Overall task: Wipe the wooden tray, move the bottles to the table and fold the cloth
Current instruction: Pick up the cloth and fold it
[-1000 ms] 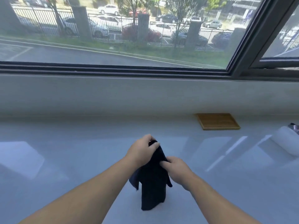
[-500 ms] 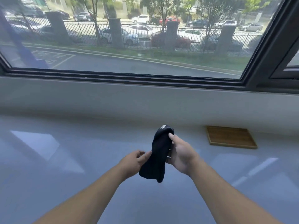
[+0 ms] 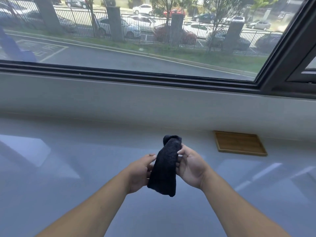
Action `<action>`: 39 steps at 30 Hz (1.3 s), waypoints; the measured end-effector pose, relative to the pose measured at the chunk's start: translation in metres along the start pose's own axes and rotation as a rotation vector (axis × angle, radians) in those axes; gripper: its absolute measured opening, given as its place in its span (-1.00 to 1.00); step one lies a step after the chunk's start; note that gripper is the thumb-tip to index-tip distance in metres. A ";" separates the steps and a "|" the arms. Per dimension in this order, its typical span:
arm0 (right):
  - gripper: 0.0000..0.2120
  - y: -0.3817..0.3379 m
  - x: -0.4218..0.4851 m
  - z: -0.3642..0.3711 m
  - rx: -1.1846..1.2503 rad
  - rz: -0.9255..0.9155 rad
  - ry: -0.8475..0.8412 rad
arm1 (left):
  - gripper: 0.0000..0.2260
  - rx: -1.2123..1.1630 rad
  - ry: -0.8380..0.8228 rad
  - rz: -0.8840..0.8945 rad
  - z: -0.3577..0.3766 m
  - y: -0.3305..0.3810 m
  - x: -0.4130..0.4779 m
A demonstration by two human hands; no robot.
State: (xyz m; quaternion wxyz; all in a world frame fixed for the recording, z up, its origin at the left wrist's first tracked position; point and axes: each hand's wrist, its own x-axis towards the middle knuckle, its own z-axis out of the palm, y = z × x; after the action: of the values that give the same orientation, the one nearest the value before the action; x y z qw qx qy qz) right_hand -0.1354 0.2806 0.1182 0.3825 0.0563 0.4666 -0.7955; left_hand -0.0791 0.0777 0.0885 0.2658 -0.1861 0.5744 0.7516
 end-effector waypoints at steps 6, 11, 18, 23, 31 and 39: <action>-0.29 -0.001 0.016 0.020 0.001 -0.011 -0.145 | -0.57 0.006 -0.202 -0.123 -0.017 0.002 0.008; -0.47 0.005 0.024 0.020 -0.078 -0.037 -0.023 | -0.55 0.026 -0.212 -0.130 -0.015 -0.001 0.014; -0.59 0.008 0.023 -0.001 -0.181 -0.018 0.180 | -0.86 0.246 0.281 0.053 -0.040 0.007 0.014; -0.60 0.013 0.021 -0.020 -0.151 0.017 0.243 | -0.86 0.248 0.336 0.204 -0.053 0.025 0.010; -0.64 0.020 0.017 -0.034 0.043 -0.007 0.271 | -0.87 -0.051 0.168 0.225 -0.045 0.059 -0.003; -0.53 0.048 0.013 -0.023 0.074 0.225 0.205 | -0.86 -0.070 0.037 0.250 -0.020 0.083 -0.013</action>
State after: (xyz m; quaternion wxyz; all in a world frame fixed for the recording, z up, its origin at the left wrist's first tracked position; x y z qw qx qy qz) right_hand -0.1186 0.2783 0.0657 0.4175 0.2032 0.4644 -0.7542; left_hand -0.1206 0.0396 0.1543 0.1528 -0.1359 0.5713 0.7948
